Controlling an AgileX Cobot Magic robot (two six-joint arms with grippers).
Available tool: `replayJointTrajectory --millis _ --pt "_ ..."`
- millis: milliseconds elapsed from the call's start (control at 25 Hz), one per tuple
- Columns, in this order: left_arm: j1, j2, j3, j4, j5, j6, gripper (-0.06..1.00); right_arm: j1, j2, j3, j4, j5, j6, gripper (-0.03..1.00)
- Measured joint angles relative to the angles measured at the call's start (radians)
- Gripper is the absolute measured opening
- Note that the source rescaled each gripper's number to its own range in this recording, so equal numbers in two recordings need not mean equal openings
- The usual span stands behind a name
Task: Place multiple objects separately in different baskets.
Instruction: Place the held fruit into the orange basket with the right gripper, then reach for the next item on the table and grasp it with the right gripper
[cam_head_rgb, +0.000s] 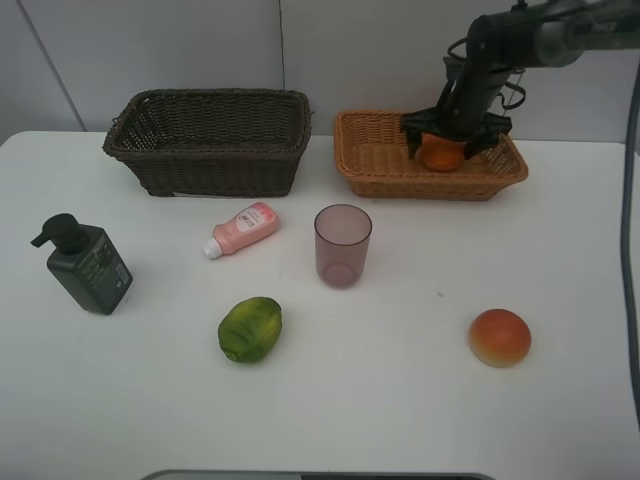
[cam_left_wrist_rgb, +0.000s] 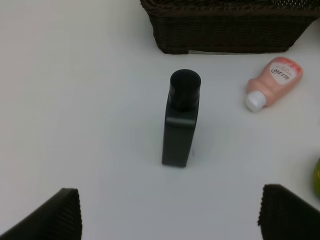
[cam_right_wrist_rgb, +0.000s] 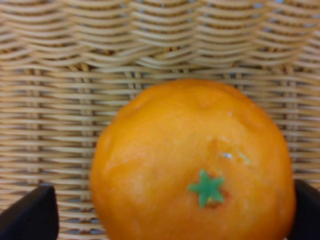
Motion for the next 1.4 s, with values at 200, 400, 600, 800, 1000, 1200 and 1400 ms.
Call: replayJointTrajectory --millis 200,400,600,800,1000,1200,1400 --pt "0.0 0.0 0.0 0.0 0.0 0.0 0.92 0.014 -0.09 -0.001 -0.002 0.072 0.0 1.0" --pt "0.0 0.0 0.0 0.0 0.0 0.0 0.92 0.056 -0.228 0.101 -0.002 0.121 0.0 1.0" --pt "0.0 0.0 0.0 0.0 0.0 0.0 0.92 0.09 -0.414 0.39 0.031 0.067 0.0 1.0" --pt "0.0 0.0 0.0 0.0 0.0 0.0 0.92 0.103 -0.617 0.688 0.062 0.003 0.001 1.0" --pt "0.0 0.0 0.0 0.0 0.0 0.0 0.92 0.118 -0.781 0.904 0.089 -0.017 0.001 1.0" --pt "0.0 0.0 0.0 0.0 0.0 0.0 0.92 0.118 -0.851 1.044 0.09 -0.023 0.001 1.0" --pt "0.0 0.0 0.0 0.0 0.0 0.0 0.92 0.118 -0.852 1.166 0.1 -0.067 0.018 1.0"
